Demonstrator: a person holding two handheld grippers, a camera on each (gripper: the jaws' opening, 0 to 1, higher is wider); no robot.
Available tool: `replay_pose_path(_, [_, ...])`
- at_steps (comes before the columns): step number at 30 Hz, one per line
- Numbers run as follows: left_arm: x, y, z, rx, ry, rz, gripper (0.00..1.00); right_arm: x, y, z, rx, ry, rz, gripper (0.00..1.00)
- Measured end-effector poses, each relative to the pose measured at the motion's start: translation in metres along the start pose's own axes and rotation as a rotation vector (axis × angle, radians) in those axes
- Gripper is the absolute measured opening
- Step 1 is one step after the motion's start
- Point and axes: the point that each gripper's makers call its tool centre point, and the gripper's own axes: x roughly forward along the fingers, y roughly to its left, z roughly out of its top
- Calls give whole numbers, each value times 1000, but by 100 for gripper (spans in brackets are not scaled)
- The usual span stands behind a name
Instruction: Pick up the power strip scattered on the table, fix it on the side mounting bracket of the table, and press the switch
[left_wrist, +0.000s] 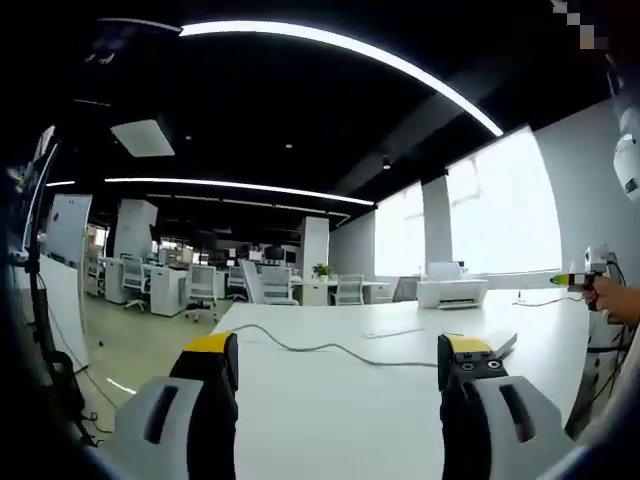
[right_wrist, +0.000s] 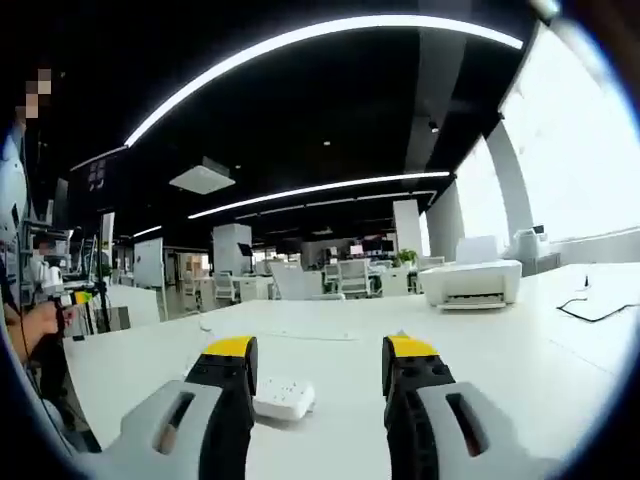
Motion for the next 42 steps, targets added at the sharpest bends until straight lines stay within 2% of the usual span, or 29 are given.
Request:
replay_pose_path(14, [3,-8,4,6,-8,-19,86,-9,-1,2,-1,-15,-7,46])
replay_pose_path(18, [-5,-8,8,6,-22,-9,86,-11,0,4,1,-19,-3,46])
replay_pose_path(26, [-21,6,17,5,-40,34,86,-18,2,8,-2,-37,-6,46])
replay_pose_path(31, [-24,5,24,14,-59,34,86,-20,3,6,-1,-33,-5,46])
replay_pose_path(37, [-23,2,24,9,-59,26,86,-26,2,12,-13,-44,-5,46])
replay_pose_path(42, [-23,0,26,9,-63,23,86,-27,3,8,-27,-13,25,47])
